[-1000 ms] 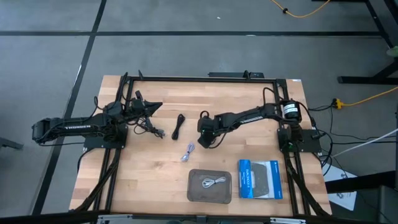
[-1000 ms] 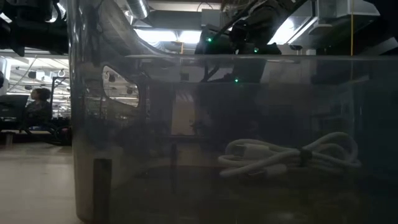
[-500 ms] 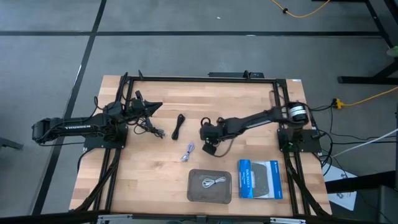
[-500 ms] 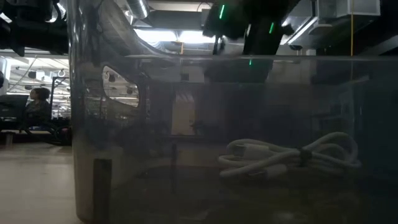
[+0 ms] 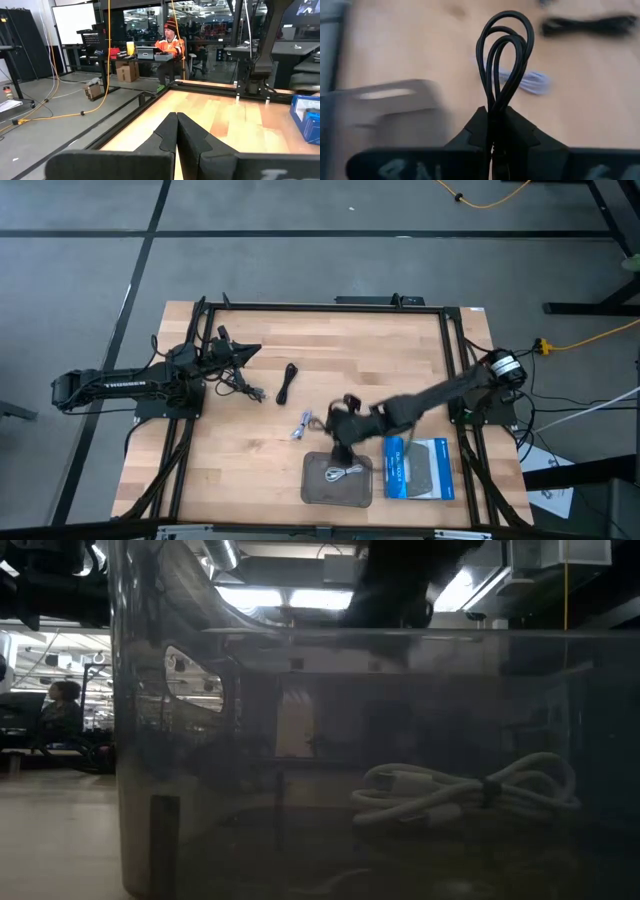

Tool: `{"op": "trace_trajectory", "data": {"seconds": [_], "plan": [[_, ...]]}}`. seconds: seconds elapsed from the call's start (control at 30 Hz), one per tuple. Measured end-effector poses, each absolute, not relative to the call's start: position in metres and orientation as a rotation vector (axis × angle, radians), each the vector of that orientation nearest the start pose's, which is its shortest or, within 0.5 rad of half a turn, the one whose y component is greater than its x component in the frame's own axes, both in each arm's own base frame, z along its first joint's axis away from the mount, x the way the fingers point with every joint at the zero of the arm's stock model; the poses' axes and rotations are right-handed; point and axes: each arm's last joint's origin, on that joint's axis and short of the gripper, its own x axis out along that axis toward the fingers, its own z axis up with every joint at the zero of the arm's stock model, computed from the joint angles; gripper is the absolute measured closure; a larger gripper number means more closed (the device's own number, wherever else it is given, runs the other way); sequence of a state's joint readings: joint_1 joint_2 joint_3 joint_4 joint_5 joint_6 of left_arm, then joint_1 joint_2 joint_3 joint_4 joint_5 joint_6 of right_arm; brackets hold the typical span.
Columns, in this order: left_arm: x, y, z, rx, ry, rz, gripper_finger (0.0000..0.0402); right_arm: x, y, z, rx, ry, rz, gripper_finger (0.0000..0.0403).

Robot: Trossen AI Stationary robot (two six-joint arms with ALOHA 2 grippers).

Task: Pick and place USB-C Cables
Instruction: Put the right black charger cable into the black bin

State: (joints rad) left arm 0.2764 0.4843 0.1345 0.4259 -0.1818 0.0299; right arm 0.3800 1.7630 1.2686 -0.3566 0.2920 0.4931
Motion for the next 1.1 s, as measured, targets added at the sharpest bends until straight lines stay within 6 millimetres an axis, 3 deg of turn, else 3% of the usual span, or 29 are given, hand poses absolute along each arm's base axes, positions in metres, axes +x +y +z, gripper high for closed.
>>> {"op": "trace_trajectory", "data": {"seconds": [0.33,0.4,0.57,0.7,0.9,1.1], "plan": [[0.127,0.041,0.206,0.033,-0.07,0.459,0.0401,0.329,0.194,0.233,0.131,0.691,-0.049,0.0366],[0.127,0.041,0.206,0.033,-0.07,0.459,0.0401,0.326,0.201,0.234,0.136,0.681,-0.027,0.0347],[0.127,0.041,0.206,0.033,-0.07,0.459,0.0401,0.325,0.205,0.231,0.284,0.687,-0.066,0.0267],[0.127,0.041,0.206,0.033,-0.07,0.459,0.0401,0.327,0.209,0.218,0.334,0.754,-0.053,0.0227],[0.127,0.041,0.206,0.033,-0.07,0.459,0.0401,0.333,0.212,0.2,0.351,0.798,-0.052,0.0215],[0.127,0.041,0.206,0.033,-0.07,0.459,0.0401,0.343,0.203,0.204,0.354,0.7,-0.124,0.0228]]}}
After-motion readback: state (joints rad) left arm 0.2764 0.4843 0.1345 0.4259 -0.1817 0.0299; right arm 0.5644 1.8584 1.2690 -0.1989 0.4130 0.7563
